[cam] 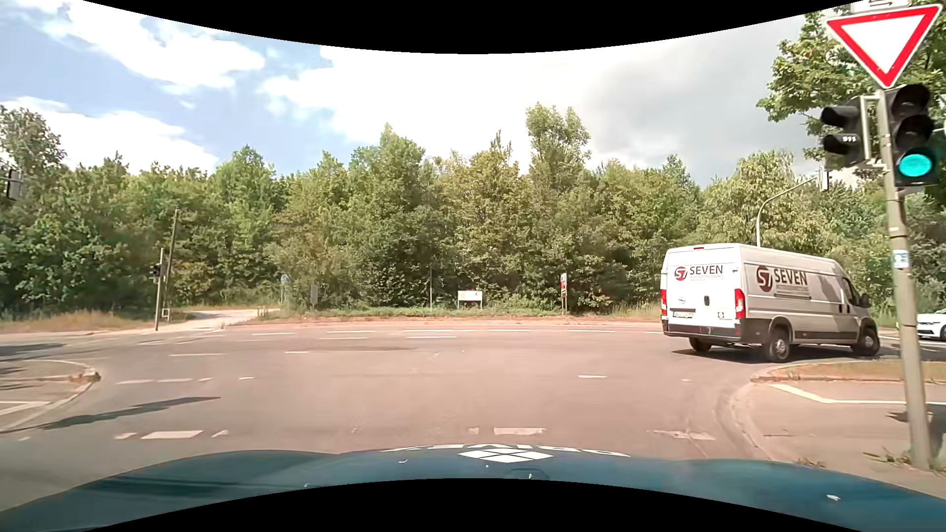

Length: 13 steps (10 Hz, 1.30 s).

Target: Follow the waypoints while adhering to traffic rules and regulations

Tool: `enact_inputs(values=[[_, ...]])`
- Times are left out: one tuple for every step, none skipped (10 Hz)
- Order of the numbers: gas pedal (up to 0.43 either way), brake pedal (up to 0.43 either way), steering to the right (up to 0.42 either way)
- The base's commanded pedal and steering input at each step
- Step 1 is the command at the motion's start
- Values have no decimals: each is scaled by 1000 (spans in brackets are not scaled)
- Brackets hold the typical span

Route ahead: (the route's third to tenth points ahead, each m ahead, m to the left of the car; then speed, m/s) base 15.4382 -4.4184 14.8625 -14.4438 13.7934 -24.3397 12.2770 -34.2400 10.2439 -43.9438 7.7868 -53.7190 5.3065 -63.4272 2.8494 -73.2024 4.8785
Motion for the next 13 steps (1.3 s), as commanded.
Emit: enact_inputs(values=[[98, 0, 73], [98, 0, 81], [98, 0, 95], [98, 0, 110], [118, 0, 126], [138, 0, 149], [138, 0, 175], [150, 0, 190], [157, 0, 206], [169, 0, 226], [169, 0, 243], [169, 0, 270], [169, 0, 295]])
